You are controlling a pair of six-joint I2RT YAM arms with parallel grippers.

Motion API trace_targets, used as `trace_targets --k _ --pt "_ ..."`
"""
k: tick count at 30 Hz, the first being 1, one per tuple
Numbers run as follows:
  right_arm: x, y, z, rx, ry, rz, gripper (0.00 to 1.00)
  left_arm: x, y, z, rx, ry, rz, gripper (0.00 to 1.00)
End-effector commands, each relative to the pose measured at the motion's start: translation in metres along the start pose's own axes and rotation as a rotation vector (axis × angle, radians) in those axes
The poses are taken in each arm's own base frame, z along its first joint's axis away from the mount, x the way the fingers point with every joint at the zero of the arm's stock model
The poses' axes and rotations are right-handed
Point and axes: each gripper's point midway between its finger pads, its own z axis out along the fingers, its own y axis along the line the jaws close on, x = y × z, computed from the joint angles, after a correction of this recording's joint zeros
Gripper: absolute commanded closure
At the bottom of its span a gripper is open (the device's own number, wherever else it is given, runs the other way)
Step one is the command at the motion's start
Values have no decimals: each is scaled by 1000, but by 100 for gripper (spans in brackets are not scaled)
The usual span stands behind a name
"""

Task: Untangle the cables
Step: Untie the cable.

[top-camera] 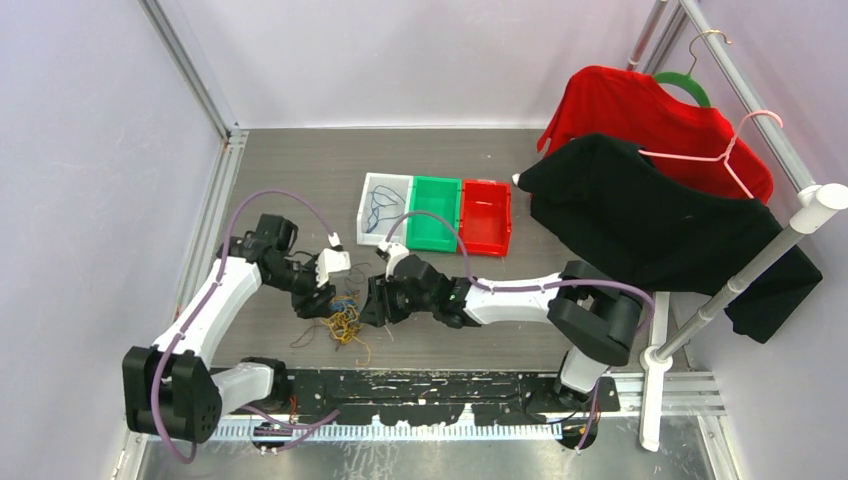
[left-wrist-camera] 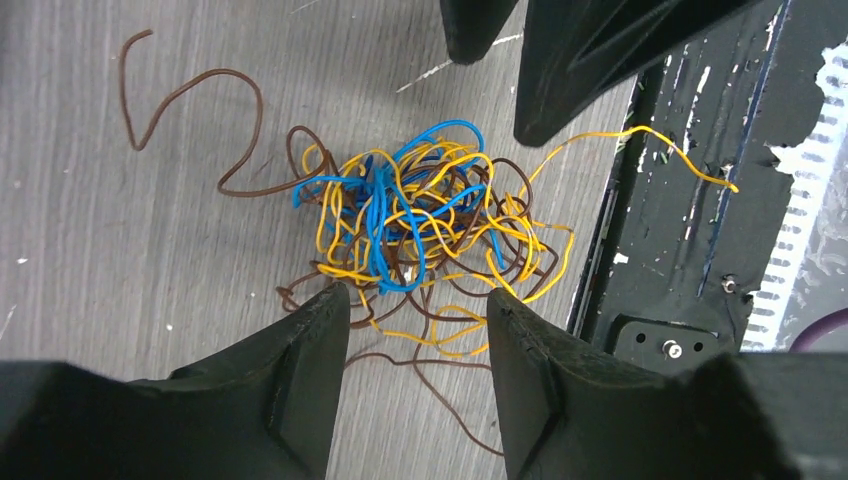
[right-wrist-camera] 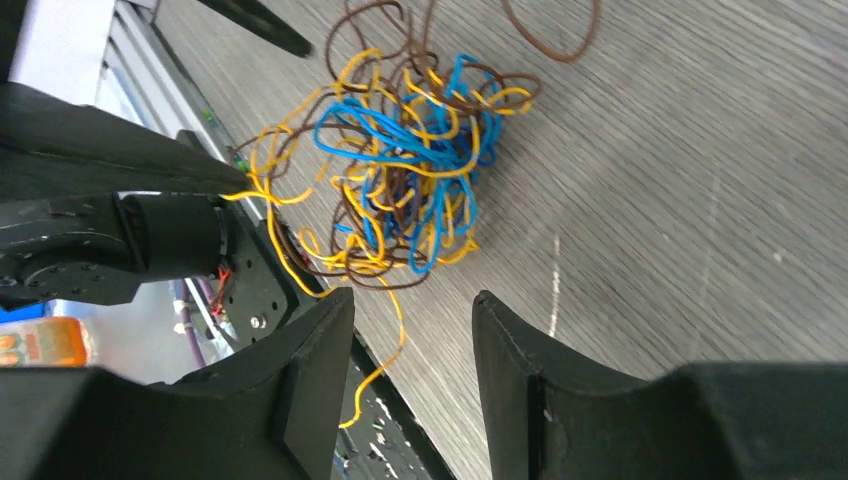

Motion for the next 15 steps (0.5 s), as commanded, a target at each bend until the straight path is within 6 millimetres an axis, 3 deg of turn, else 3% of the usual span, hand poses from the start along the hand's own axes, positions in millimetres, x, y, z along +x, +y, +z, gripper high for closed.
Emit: trace_targets --k 1,9,15 --pt "-43 46 7 -158 -109 -62 48 0 -2 14 43 -46 32 47" --pt "-36 49 27 -183 -100 -82 50 9 -2 26 48 -49 52 50" --pt "-29 36 45 -132 -84 -74 75 8 16 32 -27 -57 45 64"
